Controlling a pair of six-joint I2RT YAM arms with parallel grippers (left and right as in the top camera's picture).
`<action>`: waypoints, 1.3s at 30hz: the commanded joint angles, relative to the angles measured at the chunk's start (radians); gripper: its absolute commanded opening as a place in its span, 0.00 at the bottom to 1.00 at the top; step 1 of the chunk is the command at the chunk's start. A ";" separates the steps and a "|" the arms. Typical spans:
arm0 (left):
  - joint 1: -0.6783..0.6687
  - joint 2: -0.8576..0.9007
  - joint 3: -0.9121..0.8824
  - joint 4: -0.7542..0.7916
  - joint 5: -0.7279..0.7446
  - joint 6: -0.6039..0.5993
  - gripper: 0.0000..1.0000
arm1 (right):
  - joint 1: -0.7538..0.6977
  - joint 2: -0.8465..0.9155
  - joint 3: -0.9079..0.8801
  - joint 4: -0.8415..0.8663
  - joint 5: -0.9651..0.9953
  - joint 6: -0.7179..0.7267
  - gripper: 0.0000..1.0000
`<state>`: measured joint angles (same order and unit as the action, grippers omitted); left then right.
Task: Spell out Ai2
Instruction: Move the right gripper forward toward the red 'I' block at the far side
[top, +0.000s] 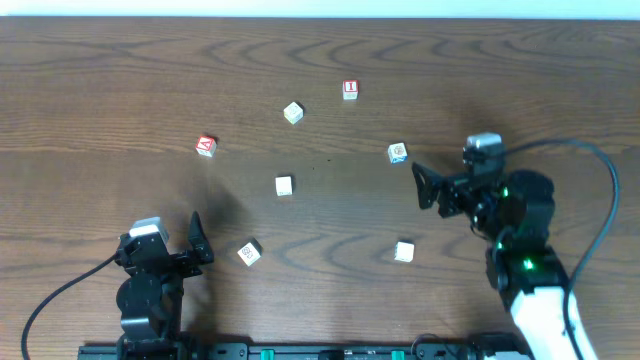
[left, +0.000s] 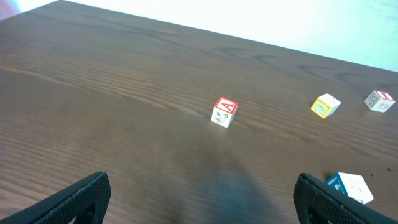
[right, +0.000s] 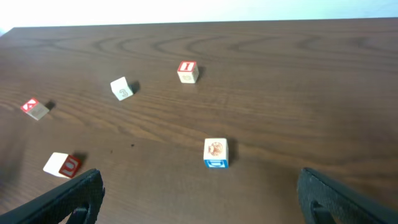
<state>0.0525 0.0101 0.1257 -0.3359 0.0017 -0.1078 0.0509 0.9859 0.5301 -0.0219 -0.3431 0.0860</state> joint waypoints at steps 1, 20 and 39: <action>0.004 -0.006 -0.022 -0.007 0.010 0.005 0.95 | -0.010 0.081 0.074 0.000 -0.031 -0.036 0.99; 0.004 -0.006 -0.022 -0.007 0.010 0.005 0.95 | 0.141 0.328 0.348 0.030 -0.006 -0.081 0.99; 0.004 -0.006 -0.022 -0.007 0.010 0.005 0.95 | 0.204 0.371 0.375 0.174 -0.045 0.002 0.99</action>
<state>0.0525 0.0101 0.1257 -0.3359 0.0017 -0.1078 0.2337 1.3296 0.8677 0.1501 -0.4347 0.0799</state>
